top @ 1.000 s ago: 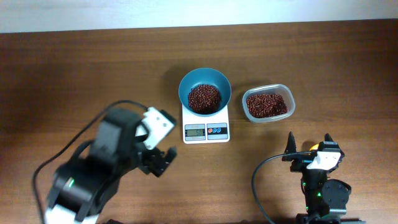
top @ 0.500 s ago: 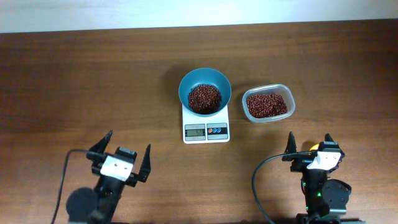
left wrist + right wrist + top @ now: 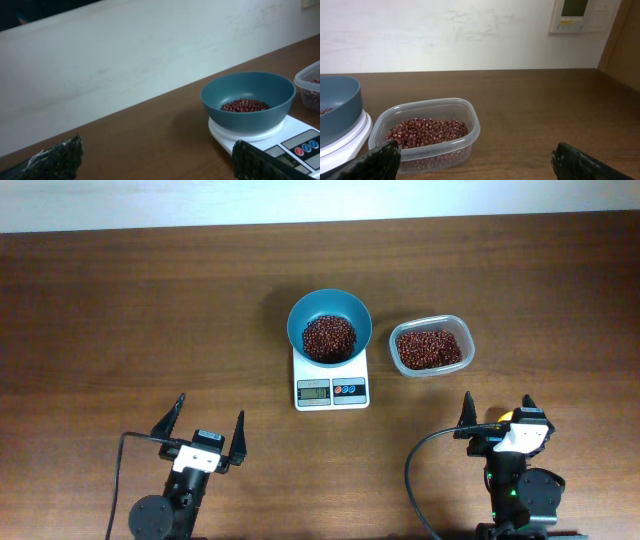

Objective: Scoop item into bowl and weigh 50g on scale

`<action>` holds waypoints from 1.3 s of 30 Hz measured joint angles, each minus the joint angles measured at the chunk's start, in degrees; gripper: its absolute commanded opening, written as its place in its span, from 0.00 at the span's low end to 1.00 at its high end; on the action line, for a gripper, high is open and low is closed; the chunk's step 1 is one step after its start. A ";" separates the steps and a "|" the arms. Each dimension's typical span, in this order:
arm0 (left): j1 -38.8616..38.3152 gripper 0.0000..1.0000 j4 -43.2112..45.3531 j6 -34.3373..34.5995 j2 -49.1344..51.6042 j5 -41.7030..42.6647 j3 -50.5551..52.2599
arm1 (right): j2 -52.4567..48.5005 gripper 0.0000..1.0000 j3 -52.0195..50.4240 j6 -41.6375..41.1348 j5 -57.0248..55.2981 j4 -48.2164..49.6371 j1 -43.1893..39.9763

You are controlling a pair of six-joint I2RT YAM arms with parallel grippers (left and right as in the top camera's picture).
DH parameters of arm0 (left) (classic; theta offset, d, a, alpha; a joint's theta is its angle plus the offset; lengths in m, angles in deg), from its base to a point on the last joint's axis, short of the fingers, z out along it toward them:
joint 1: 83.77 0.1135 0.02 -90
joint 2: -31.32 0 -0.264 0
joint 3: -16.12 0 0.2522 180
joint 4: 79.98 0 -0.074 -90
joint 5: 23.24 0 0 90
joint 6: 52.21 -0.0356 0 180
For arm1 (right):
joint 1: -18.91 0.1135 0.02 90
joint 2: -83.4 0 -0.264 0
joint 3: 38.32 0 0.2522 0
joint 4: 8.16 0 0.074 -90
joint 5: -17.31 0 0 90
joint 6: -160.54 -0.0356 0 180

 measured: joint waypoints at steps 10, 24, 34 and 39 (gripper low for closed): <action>0.00 0.99 -2.23 0.02 -0.02 -3.74 2.08 | 0.00 0.99 0.00 -0.04 0.00 0.00 0.00; 0.72 0.99 -4.63 0.46 -0.02 -7.72 2.08 | 0.00 0.99 0.00 0.00 0.00 0.00 0.00; 0.81 0.99 -4.66 0.52 -0.02 -7.74 2.08 | 0.00 0.99 0.00 -0.02 0.00 0.00 0.00; 0.81 0.99 -4.66 0.52 -0.02 -7.74 2.08 | 0.00 0.99 0.00 0.00 0.00 0.00 0.00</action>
